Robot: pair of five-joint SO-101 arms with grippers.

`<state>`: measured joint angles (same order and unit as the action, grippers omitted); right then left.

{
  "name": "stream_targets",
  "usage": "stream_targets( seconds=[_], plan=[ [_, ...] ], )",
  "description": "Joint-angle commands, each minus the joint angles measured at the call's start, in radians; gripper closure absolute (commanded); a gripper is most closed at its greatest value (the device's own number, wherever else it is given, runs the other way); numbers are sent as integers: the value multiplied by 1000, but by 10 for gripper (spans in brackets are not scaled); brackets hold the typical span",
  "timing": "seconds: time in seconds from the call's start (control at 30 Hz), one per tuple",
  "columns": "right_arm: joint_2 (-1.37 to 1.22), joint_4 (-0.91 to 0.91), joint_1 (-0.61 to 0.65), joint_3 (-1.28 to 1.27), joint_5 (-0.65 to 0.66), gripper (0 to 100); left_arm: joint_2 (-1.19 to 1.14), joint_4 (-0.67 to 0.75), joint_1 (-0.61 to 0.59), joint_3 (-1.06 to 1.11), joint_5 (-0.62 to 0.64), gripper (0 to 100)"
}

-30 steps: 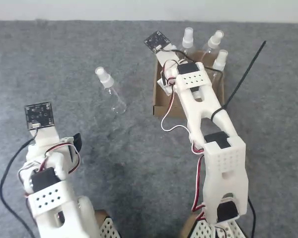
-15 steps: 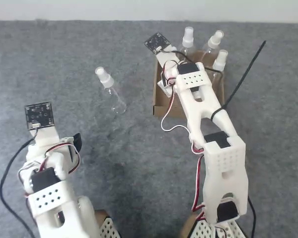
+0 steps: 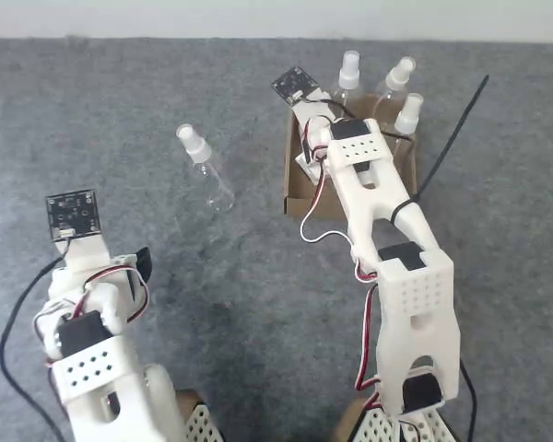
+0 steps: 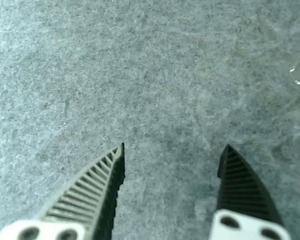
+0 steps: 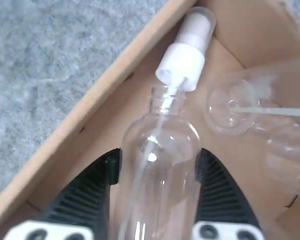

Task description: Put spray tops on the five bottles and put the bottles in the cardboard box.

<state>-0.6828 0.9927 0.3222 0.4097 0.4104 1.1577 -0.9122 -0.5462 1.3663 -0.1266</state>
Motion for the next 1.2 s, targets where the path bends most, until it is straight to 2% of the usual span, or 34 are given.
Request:
stream_targets(
  seconds=[0.0,0.13,0.3,0.47,0.9,1.17],
  plan=[
    [42,10,-4,51,2,898,21,17,6,-4,-8,717],
    [47,10,-5,52,0,900,21,17,6,-4,-8,717],
    [114,12,-7,52,0,951,21,17,6,-4,-8,717],
    [154,12,-8,52,-44,950,21,17,6,-4,-8,717],
    [286,13,-12,51,-51,952,21,17,6,-4,-8,717],
    [387,93,-2,51,-51,950,21,17,6,-4,-6,717]
  ],
)
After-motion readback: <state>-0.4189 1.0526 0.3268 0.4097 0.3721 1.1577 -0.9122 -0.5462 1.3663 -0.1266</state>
